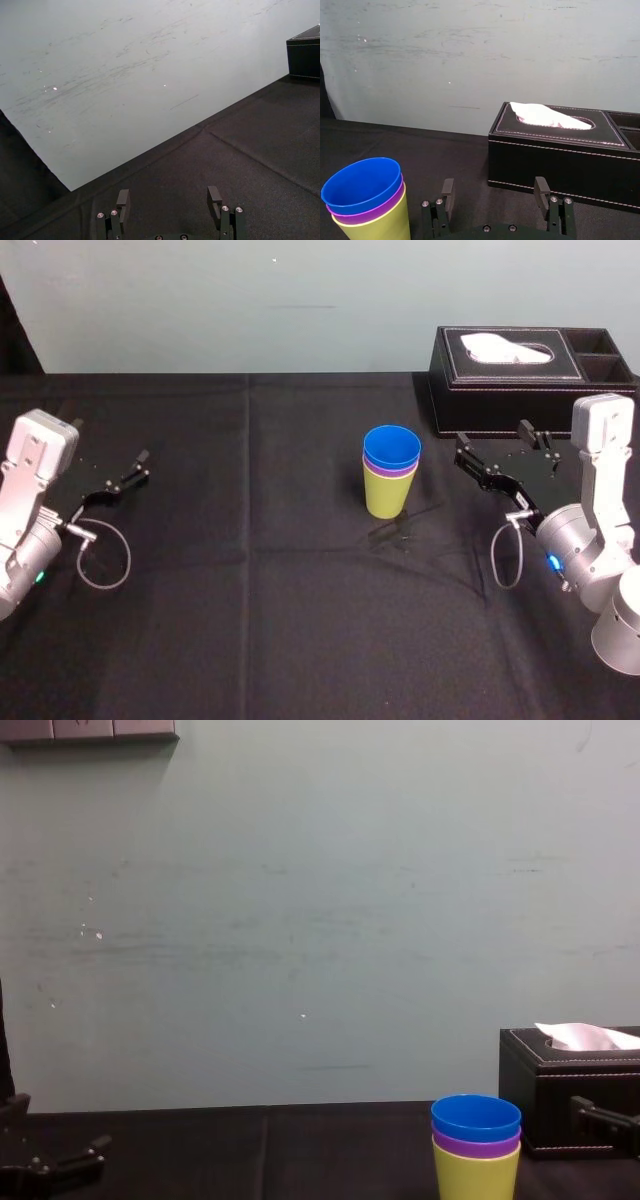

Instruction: Stack the three plastic cups sequentially using one hand.

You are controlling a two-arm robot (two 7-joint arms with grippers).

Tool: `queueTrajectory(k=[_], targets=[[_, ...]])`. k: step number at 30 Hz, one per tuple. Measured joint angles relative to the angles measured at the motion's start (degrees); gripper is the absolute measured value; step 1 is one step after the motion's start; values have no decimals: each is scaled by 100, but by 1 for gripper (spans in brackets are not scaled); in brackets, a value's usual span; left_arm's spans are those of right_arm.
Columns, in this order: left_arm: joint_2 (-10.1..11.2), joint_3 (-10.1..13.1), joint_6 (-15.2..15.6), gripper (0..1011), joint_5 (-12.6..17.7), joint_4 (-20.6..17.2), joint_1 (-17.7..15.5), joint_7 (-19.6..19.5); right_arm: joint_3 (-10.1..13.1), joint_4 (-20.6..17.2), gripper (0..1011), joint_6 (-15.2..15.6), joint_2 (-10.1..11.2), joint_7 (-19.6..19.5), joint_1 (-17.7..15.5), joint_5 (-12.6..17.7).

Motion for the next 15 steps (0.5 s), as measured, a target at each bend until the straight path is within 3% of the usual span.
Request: queueTrajectory(k=[15], targets=[[0, 0, 0, 1011, 0, 0, 0, 0, 0, 0, 1000, 0, 0, 0, 0, 0]])
